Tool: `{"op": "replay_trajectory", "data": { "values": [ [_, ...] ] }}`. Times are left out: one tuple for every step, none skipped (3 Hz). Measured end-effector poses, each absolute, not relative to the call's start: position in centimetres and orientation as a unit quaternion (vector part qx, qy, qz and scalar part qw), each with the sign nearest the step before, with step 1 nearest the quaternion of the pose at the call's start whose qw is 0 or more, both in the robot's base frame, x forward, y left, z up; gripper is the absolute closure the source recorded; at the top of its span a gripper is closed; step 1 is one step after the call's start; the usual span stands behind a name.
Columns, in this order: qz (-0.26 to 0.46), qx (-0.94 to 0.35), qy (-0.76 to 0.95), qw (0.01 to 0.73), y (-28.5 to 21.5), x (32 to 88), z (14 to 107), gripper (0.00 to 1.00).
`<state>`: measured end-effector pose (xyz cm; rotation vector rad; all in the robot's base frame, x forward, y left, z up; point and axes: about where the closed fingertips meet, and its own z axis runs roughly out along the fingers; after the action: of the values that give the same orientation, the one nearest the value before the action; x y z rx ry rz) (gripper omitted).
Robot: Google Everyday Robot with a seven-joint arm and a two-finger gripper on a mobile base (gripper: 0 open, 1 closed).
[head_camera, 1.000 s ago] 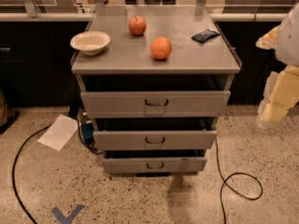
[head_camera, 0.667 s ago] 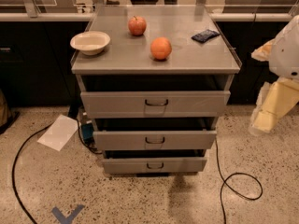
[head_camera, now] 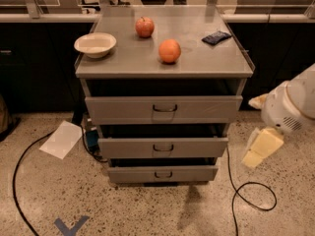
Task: Open middle drawer
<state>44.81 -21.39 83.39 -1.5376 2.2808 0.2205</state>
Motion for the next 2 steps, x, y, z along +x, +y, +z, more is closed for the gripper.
{"op": "replay_trajectory", "data": {
  "values": [
    [0.124, -0.518, 0.816, 0.223, -21.1, 45.3, 76.8, 0.00],
    [0.174, -0.510, 0.798, 0.270, -20.3, 46.0, 72.1, 0.00]
  ]
}}
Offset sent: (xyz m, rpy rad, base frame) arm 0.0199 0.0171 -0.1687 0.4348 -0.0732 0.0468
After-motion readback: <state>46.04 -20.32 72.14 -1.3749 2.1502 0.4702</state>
